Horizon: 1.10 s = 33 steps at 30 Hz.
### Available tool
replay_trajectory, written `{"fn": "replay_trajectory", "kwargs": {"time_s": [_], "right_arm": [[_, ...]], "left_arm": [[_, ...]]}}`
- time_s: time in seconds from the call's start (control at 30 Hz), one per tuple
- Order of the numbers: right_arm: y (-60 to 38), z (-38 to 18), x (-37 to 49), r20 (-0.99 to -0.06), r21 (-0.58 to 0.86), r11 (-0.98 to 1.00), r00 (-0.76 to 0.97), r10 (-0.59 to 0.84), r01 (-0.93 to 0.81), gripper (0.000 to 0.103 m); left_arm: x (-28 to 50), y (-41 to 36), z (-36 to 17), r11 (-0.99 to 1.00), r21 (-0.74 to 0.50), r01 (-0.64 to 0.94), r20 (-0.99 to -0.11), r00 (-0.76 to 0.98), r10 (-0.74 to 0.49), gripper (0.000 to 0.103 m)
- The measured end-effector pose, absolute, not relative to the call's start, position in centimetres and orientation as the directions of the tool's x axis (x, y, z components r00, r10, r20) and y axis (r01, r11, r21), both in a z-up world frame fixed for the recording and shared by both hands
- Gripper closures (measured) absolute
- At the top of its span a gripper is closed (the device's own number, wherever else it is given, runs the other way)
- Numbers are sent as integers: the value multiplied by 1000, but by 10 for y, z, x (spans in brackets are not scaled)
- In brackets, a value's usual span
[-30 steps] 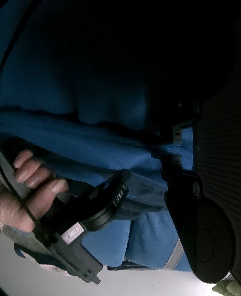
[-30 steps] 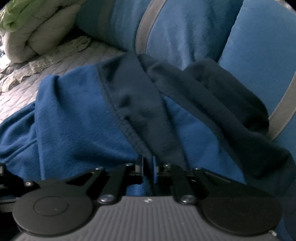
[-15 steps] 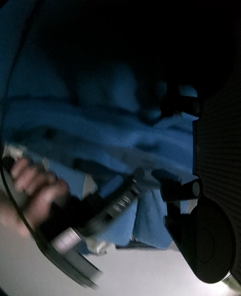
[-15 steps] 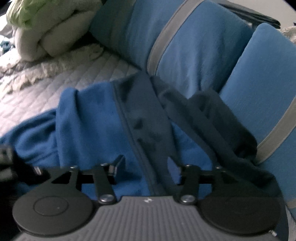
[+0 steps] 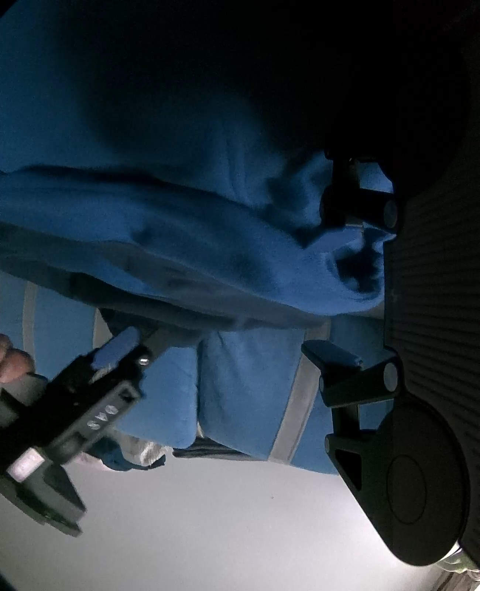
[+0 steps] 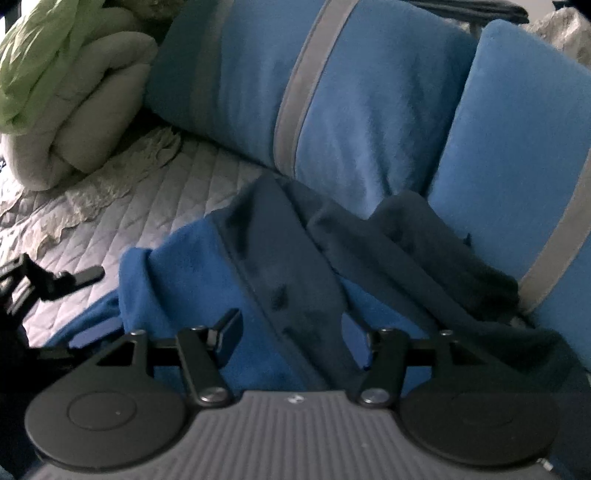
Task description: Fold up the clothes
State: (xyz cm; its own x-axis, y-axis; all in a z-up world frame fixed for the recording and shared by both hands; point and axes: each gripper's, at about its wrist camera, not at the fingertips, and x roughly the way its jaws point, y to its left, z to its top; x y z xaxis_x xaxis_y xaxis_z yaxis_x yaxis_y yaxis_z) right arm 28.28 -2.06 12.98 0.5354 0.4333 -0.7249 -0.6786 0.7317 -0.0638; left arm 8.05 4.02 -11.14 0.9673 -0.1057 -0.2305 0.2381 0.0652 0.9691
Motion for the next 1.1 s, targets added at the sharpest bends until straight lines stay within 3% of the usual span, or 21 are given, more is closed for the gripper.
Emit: {"fn": "replay_trajectory", "kwargs": {"time_s": [0.2,0.4,0.47,0.5,0.53,0.57,0.6,0.7,0.87,0.9,0.93,1.0,1.1], "right_arm": [[9,113,302,-723,-72,711,528,446,-699,33],[39,95,321,-721,-81,690,520,458,-720,39],[48,90,328,-720,-84,682,517,462,-726,42],[51,87,329,-723,-90,682,519,456,-726,49],[53,84,331,-726,-97,682,521,450,-725,81],[54,81,332,-728,-104,682,523,443,-724,98],[56,78,334,-731,-111,682,524,437,-723,103],[52,77,344,-714,-141,725,577,398,-675,103],[40,82,362,-714,-76,784,582,388,-616,99],[41,83,360,-714,-58,776,570,407,-628,84],[43,84,359,-713,-40,768,557,427,-640,59],[46,85,357,-710,-5,749,530,464,-662,40],[50,88,353,-702,48,719,488,519,-694,39]], "left_arm": [[95,36,-114,66,951,303,-297,951,-89,72],[99,43,-115,88,939,333,-328,942,-72,74],[103,43,-113,111,926,362,-357,932,-66,87],[105,43,-111,132,916,380,-375,925,-61,90],[106,43,-109,155,904,398,-395,917,-56,94],[106,43,-106,178,892,416,-414,909,-51,95],[107,43,-103,196,882,428,-428,903,-45,95],[110,42,-95,243,855,458,-465,885,-28,96],[107,41,-91,245,867,434,-440,897,-32,96],[106,42,-91,244,869,431,-437,899,-33,95],[104,42,-92,244,868,433,-439,898,-33,95],[103,42,-93,240,869,433,-439,898,-33,95],[104,36,-94,232,869,436,-441,897,-32,95]]}}
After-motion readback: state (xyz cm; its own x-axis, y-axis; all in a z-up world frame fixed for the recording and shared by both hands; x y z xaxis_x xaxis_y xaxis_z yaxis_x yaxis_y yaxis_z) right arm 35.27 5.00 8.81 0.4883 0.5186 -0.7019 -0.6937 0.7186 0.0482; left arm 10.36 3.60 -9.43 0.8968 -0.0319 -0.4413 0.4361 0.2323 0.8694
